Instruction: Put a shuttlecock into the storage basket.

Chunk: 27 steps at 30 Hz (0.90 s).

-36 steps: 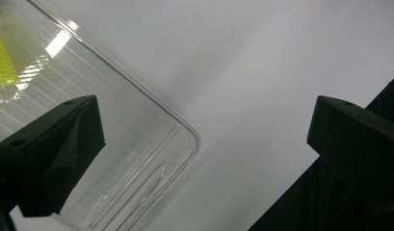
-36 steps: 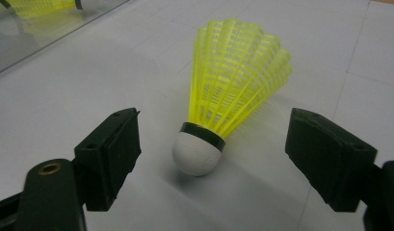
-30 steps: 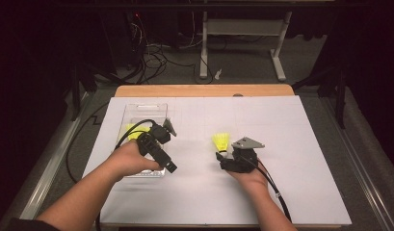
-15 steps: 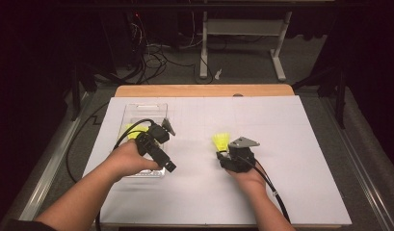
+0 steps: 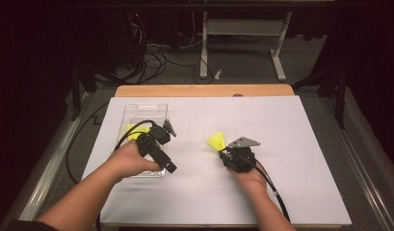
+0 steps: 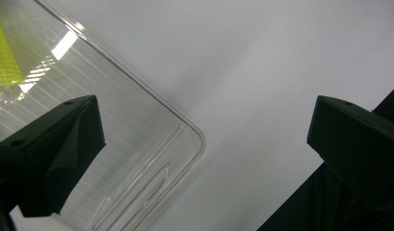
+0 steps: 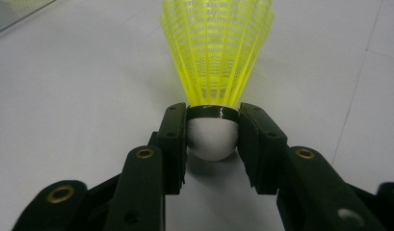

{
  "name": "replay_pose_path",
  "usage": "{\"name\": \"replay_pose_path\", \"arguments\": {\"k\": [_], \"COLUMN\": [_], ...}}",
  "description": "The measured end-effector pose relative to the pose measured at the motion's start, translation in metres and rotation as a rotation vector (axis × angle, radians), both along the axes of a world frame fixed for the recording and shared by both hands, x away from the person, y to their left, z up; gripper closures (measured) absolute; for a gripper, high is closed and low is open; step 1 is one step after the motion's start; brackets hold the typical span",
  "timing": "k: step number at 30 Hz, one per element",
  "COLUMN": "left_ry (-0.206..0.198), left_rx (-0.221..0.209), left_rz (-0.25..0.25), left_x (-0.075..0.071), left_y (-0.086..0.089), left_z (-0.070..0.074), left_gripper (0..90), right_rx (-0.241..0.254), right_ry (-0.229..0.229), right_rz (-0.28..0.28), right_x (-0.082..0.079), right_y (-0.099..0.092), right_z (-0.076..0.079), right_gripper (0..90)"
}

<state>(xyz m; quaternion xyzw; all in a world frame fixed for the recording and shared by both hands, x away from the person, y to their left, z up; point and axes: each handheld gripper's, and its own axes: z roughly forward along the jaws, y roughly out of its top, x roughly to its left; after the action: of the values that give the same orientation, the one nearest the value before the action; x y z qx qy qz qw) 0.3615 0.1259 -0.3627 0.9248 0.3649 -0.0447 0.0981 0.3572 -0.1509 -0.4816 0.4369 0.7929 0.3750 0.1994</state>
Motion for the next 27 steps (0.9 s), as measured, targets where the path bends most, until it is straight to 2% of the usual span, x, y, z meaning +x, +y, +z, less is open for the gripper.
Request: {"name": "replay_pose_path", "arguments": {"k": [9,16,27], "left_ry": [-0.005,-0.004,-0.009], "left_rx": [-0.002,-0.002,-0.004], "left_rz": [0.013,0.007,0.013], "left_x": [0.001,0.000,-0.002], "left_y": [0.003,0.002,0.005], "left_z": [0.000,0.001,0.002], "left_gripper": [0.7,0.7,0.7], "right_rx": [0.000,0.057,0.068], "right_ry": [0.000,-0.002,-0.026], "right_rz": [0.007,0.001,0.022], "right_x": [0.000,-0.003,-0.014], "right_y": [-0.001,-0.006,-0.014], "right_z": [0.000,0.004,0.016], "right_gripper": [66.0,66.1,66.1]}}
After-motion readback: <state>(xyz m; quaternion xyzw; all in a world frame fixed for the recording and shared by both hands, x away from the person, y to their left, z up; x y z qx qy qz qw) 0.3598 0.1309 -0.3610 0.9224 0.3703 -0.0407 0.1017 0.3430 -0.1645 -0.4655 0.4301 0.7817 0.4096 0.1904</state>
